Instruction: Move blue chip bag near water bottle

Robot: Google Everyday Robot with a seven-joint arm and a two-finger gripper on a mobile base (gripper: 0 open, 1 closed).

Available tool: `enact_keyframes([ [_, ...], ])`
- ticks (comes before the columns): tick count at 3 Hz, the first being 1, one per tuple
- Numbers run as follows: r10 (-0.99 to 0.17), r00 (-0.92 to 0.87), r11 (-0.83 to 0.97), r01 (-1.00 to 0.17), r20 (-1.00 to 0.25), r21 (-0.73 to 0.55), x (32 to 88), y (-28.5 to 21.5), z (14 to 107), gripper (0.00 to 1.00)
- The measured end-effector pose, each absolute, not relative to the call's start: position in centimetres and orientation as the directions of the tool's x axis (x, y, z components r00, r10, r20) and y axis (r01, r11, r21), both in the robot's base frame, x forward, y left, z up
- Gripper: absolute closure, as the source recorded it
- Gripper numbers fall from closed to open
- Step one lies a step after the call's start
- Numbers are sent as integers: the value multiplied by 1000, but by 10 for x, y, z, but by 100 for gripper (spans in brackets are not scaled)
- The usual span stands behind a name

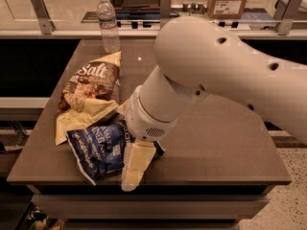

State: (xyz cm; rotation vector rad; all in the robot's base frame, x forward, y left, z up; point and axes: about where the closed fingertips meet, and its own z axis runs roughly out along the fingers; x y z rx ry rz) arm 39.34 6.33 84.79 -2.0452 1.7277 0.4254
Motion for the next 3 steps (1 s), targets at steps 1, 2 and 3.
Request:
enact_keyframes([
  [1,-848,175,-130,-984,-501,-122,394,79,835,0],
  [2,-848,177,-131,-983,-500,-125,394,79,836,17],
  [3,-847,180,-134,-983,-499,-127,393,80,837,40],
])
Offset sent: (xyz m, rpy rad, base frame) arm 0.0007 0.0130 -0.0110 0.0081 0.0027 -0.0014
